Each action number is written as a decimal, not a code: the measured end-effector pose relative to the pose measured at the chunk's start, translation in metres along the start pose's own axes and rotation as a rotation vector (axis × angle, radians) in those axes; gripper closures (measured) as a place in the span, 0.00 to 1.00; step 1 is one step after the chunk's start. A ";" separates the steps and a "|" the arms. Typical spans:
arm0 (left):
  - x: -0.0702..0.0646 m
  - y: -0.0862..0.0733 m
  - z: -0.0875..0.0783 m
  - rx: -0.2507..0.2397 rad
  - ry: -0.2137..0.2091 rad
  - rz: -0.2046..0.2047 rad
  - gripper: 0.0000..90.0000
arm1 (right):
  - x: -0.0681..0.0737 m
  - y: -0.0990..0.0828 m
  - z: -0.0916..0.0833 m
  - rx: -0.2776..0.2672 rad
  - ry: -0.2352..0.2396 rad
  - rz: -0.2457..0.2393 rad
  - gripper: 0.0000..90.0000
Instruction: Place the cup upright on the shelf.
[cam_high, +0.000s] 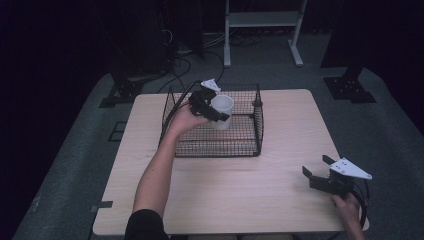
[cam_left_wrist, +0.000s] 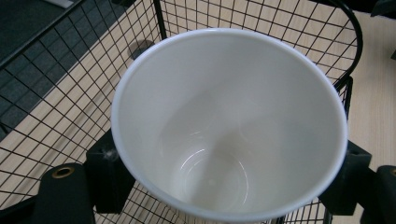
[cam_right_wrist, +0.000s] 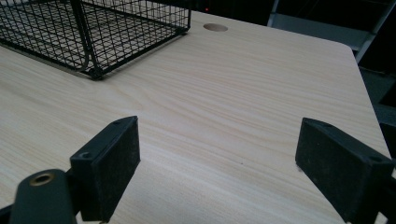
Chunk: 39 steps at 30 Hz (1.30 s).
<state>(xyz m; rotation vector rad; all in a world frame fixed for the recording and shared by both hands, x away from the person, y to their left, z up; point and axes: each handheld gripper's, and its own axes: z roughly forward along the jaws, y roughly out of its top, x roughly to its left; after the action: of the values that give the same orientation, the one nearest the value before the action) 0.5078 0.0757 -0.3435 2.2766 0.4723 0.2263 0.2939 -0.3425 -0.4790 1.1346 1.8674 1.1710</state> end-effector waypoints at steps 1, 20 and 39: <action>0.001 0.000 0.001 0.001 0.000 -0.004 0.23 | 0.000 0.000 0.000 0.000 0.000 -0.001 0.15; 0.012 -0.011 0.025 0.031 -0.025 -0.039 0.23 | 0.000 0.000 0.000 0.000 0.001 -0.001 0.15; 0.016 -0.025 0.046 0.049 -0.039 -0.061 0.23 | 0.000 0.000 0.000 0.000 0.002 -0.001 0.15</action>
<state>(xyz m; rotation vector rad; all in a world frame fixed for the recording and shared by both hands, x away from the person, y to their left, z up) 0.5302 0.0674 -0.3928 2.3060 0.5317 0.1412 0.2938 -0.3426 -0.4790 1.1329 1.8686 1.1723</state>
